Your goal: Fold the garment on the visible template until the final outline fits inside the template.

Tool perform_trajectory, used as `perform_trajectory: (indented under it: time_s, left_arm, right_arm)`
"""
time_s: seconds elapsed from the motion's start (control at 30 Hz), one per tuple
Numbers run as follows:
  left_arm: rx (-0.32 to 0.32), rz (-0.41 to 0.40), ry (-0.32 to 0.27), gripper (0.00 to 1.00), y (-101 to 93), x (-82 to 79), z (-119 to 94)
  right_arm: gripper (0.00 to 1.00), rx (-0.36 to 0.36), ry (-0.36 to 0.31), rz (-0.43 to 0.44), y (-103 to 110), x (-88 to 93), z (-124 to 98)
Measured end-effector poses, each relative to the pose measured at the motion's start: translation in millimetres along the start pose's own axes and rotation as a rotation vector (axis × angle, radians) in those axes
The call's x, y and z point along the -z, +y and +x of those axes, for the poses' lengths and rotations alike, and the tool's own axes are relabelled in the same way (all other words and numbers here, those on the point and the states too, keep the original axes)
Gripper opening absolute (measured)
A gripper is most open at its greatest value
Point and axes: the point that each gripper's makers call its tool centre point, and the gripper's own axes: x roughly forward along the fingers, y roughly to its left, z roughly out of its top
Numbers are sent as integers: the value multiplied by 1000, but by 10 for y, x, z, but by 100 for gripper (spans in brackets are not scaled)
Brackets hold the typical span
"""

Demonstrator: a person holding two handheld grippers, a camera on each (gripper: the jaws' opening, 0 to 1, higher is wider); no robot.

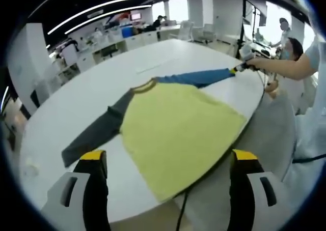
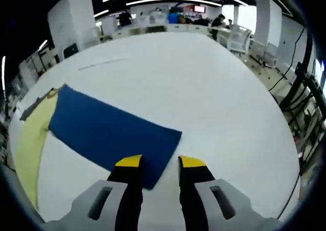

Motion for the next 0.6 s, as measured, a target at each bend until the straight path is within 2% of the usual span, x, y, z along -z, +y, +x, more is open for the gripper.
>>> perform_trajectory:
  time_s: [0.2,0.3,0.37,0.43,0.6]
  left_arm:
    - [-2,0,0,97,-9,-7,-6]
    - [-3,2,2,97,-19,-11,-12]
    - [-3,-1,1,97,-26,-15,-13]
    - [-4,-1,1,96,-30,-16,-13]
    - [-2,-3,1,96,-41,-14,-15]
  right_arm:
    - [24,-2,-6,17,-14,-25,32]
    - [19,43,3,-67,-76,-25,25]
    - [19,35,4,-38,-2,-17,5]
    - [19,37,10,-60,-8,-14,7]
    - [19,36,12,-50,-90,-20,61]
